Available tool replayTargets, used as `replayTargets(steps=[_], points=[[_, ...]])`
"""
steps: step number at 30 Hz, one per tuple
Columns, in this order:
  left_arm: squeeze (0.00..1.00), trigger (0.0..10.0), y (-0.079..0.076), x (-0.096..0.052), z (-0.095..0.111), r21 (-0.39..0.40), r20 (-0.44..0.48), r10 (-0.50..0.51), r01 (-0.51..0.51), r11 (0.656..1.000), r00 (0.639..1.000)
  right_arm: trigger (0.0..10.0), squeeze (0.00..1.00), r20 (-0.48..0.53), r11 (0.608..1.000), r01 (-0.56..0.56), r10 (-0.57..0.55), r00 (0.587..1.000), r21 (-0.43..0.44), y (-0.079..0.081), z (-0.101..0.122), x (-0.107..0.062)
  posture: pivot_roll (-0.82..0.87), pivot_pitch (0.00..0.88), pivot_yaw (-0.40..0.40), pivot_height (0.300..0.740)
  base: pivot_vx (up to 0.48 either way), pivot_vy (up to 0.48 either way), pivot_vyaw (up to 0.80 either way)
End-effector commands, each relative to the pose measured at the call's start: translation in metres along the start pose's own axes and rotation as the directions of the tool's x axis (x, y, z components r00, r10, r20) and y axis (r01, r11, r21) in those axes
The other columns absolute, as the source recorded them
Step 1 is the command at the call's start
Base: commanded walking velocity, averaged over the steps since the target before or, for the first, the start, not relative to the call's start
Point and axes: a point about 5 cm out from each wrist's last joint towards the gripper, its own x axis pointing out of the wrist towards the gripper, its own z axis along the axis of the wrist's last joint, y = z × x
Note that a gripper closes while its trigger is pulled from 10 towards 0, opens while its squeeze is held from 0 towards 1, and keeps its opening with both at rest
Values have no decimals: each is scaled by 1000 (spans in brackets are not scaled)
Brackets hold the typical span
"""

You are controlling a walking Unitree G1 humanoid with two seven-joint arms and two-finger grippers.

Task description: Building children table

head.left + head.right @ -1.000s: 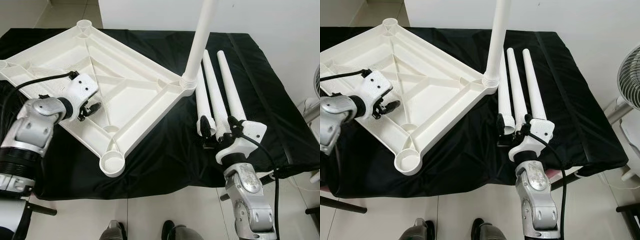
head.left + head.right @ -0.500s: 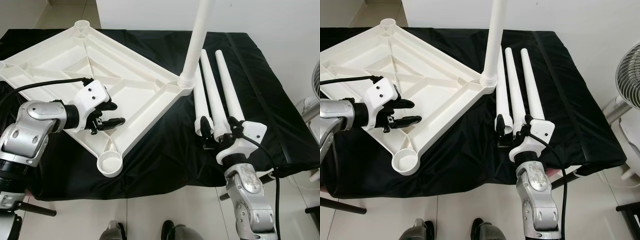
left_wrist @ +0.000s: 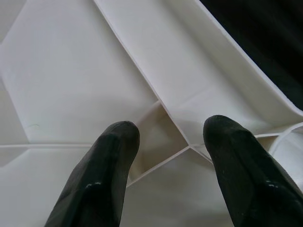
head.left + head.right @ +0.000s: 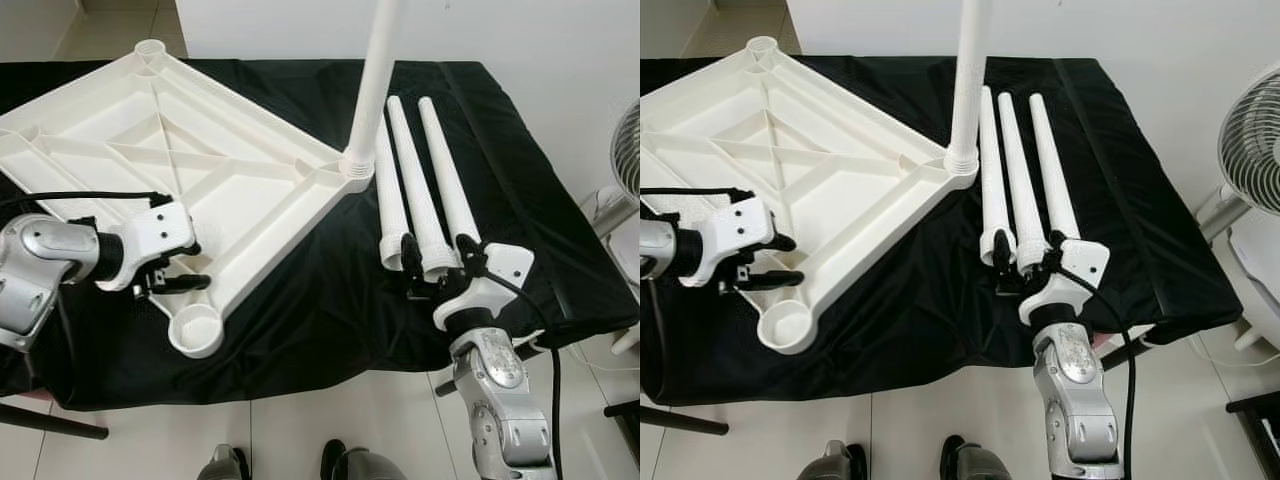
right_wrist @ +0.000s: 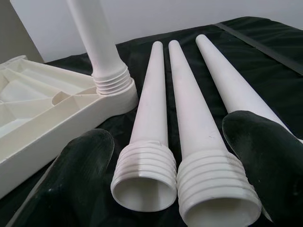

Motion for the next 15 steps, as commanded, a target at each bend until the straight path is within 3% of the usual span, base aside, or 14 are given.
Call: replayTargets(steps=[1, 4, 9, 15], points=[[0, 10000, 1, -3, -14, -20, -76, 34, -36, 999, 997, 10000, 0, -7, 1000, -1, 1, 1000, 0, -1, 0, -2, 46, 219, -35, 740, 0, 0, 0], [0, 10000, -2, -1, -15, -15, -79, 29, -30, 999, 997, 10000, 0, -8, 1000, 0, 0, 1000, 0, -1, 0, -2, 46, 219, -35, 740, 0, 0, 0], [0, 10000, -14, 16, -3, -14, -4, -2, 2, 1000, 1000, 10000, 0, -7, 1000, -4, 4, 1000, 6, 1, 0, -1, 42, 220, -36, 740, 0, 0, 0], [0, 10000, -9, 10, -2, -26, 14, -7, 8, 1000, 1000, 10000, 0, -6, 1000, 2, -2, 1000, 1, -1, 1, -2, 42, 220, -36, 740, 0, 0, 0]])
